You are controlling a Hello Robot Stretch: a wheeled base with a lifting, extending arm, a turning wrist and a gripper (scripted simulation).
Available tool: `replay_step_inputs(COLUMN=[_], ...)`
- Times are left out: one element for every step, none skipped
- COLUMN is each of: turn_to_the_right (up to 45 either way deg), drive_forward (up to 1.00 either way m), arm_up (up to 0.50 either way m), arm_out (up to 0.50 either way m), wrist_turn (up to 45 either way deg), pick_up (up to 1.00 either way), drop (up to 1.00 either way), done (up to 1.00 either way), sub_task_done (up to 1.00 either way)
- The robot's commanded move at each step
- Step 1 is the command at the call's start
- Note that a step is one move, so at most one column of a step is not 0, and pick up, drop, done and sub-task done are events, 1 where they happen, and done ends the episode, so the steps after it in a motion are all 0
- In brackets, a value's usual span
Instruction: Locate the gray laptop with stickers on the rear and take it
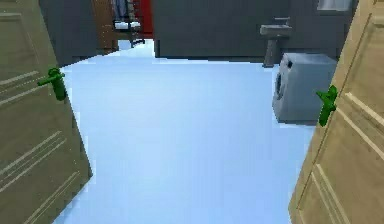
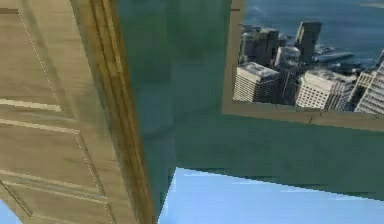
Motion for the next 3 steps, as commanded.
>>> replay_step_inputs(turn_to_the_right=[0.0, -6.0, 0.0], drive_forward=[1.00, 0.00, 0.60], arm_up=[0.00, 0.00, 0.00], arm_out=[0.00, 0.00, 0.00], wrist_turn=[0.0, 0.0, 0.0], pick_up=[0.00, 0.00, 0.00], drop=[0.00, 0.00, 0.00], done=[0.00, 0.00, 0.00], sub_task_done=[0.00, 0.00, 0.00])
